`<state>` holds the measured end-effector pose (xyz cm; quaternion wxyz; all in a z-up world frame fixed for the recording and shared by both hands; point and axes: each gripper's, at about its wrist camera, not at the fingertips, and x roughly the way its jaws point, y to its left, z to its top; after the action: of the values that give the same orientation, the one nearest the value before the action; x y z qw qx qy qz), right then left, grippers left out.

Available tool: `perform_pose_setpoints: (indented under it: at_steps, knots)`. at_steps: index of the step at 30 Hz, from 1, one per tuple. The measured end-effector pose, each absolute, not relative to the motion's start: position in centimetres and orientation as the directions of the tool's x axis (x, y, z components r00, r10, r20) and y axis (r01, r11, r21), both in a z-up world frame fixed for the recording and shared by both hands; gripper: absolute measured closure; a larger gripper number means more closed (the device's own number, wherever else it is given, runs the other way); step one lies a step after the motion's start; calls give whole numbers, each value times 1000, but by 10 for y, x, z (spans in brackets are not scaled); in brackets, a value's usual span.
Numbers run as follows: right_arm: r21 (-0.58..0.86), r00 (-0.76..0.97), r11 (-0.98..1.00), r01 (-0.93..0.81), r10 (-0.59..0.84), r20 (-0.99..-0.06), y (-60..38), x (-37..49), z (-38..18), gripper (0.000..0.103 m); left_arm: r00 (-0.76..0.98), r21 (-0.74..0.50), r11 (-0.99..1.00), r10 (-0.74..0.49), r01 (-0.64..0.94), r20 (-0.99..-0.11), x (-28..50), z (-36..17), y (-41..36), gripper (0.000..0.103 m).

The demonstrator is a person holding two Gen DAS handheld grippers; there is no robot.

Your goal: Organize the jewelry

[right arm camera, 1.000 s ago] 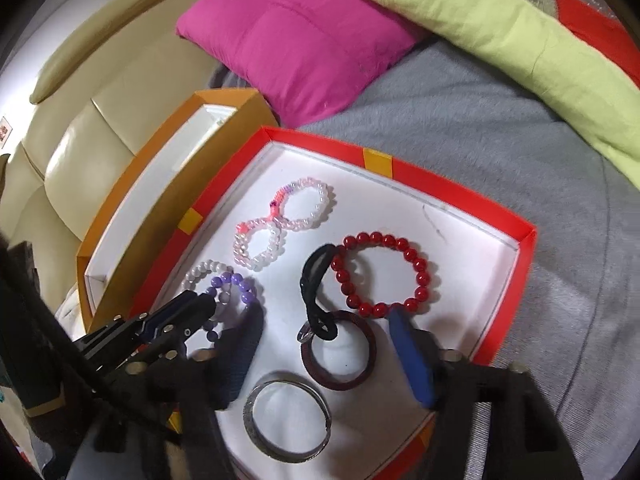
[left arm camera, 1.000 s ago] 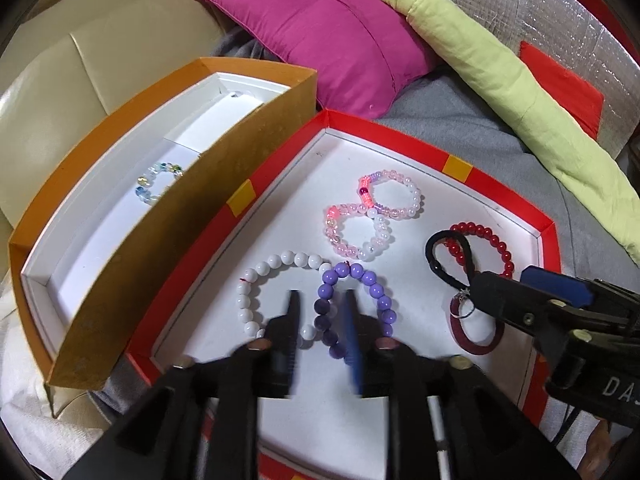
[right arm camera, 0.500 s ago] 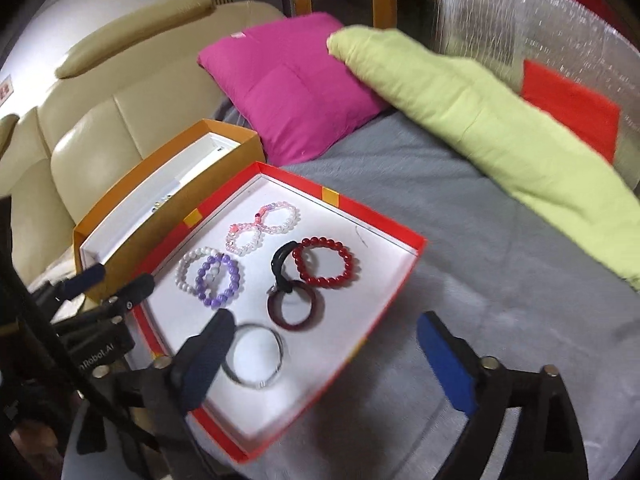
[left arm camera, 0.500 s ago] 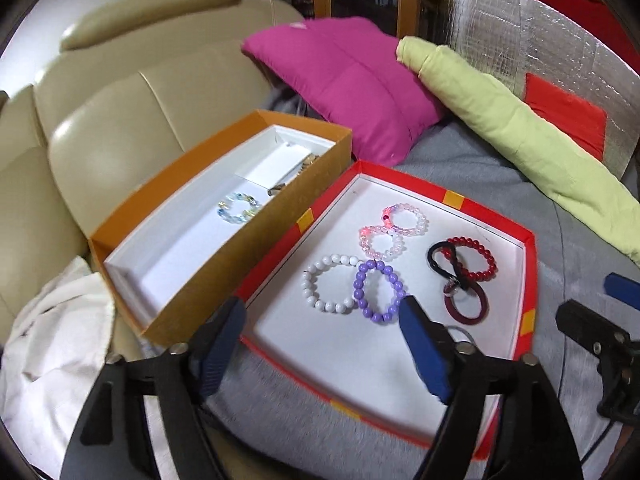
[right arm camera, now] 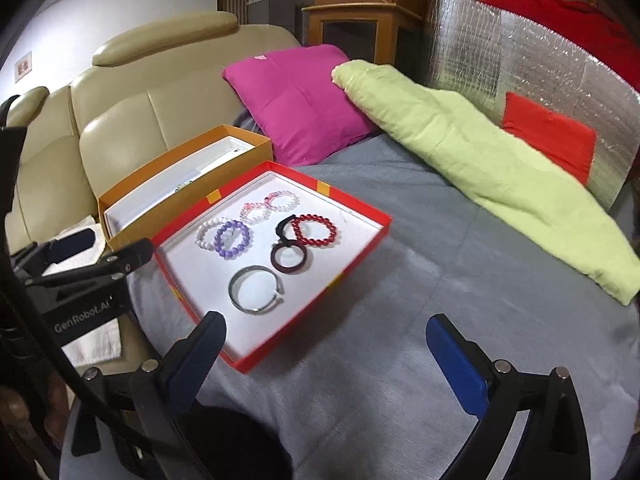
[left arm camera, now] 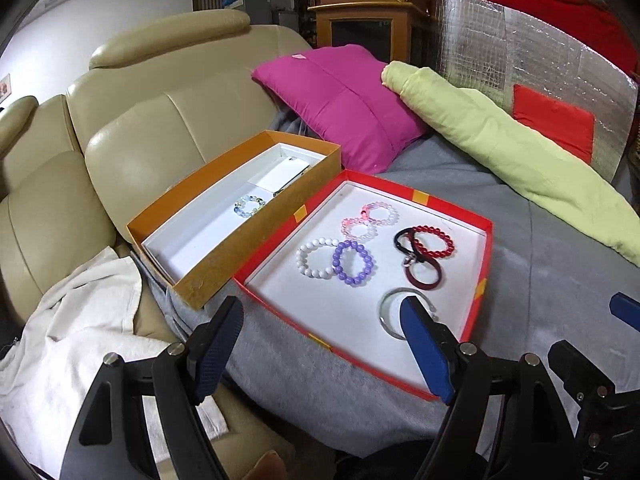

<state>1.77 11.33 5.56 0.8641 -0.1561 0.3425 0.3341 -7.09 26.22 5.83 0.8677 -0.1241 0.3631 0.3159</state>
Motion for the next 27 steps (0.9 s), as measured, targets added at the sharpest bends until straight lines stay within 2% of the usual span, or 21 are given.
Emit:
perform_pose_setpoints:
  at_steps: [14, 19, 27]
  knots:
    - [-25, 554, 747, -664, 469, -688, 103, 3, 55, 0, 587, -10, 796, 438, -605, -681, -85, 75, 232, 22]
    - [-24, 557, 751, -660, 467, -687, 102, 2, 55, 0, 583, -13, 790, 440, -612, -683, -87, 75, 233, 12]
    - [-20, 554, 751, -660, 469, -688, 105, 0, 55, 0, 575, -8, 790, 438, -613, -691, -87, 72, 235, 10]
